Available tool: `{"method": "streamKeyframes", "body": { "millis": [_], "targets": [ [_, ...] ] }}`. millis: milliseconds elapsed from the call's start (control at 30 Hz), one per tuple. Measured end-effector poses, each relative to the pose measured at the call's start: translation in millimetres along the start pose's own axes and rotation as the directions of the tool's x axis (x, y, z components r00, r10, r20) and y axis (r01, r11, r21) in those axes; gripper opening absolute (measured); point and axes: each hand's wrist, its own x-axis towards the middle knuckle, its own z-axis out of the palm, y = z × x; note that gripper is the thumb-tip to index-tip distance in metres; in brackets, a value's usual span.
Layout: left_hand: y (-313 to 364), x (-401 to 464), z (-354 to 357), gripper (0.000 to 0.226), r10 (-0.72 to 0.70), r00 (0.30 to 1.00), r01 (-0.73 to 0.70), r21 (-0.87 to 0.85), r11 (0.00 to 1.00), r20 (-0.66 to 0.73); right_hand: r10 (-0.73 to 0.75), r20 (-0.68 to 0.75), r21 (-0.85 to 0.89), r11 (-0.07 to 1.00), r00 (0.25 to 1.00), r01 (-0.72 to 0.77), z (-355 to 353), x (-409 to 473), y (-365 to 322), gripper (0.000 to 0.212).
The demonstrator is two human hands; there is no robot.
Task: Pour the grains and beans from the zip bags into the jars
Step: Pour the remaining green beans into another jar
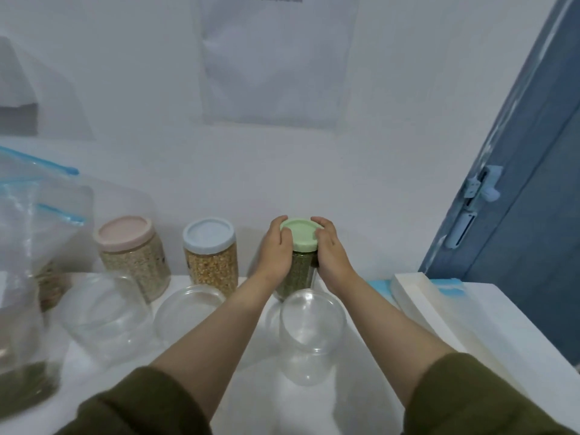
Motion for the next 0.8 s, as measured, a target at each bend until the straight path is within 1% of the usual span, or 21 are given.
{"method": "streamKeyframes", "body": {
  "millis": [167,300,400,467,567,667,733,800],
  "targets": [
    [-5.1,0.9,-1.5,0.039,-0.012,1.0,0.012,-0.037,0.999,-0.003,0.016,0.001,0.045,0.999,1.0,-0.016,0.6,6.7,9.2,0.029],
    [-5.8,-8.8,-5.3,0.04,-0.032,0.999,0.031,-0.067,0.997,-0.018,-0.01,0.017,-0.026,1.0,1.0,0.01,1.8,-1.9,10.5,0.03],
    [-1.5,-13.6,-9.3,0.046,-0.031,1.0,0.031,-0.005,1.0,0.0,-0.001,0.035,-0.104,0.995,0.999,0.004,-2.5,-9.5,2.4,0.038],
    [2.8,-22.2,-14.7,0.051,-0.025,0.999,0.027,0.053,0.998,-0.032,0.018,0.032,-0.146,0.989,0.999,-0.013,-11.2,-20.3,-6.6,0.045],
    [9.7,-59.8,-21.2,0.048,0.001,0.997,0.0,0.017,1.0,-0.078,0.029,-0.007,-0.141,0.989,1.0,-0.03,-30.0,-56.2,-7.7,0.042],
    [4.0,-114.6,-22.4,0.044,0.035,0.999,-0.036,-0.033,0.999,-0.033,0.058,-0.031,-0.063,0.996,0.998,-0.06,-41.0,-108.6,12.9,0.033],
    [-5.8,-147.7,-22.9,0.045,-0.022,1.0,0.023,-0.079,0.997,0.022,0.077,-0.031,-0.019,0.997,0.997,-0.078,-39.7,-141.0,29.9,0.033],
    [-13.2,-175.0,-26.4,0.042,-0.116,0.991,0.122,-0.099,0.987,0.064,0.089,-0.02,-0.01,0.996,0.996,-0.089,-34.4,-167.3,41.1,0.039]
  ]
}}
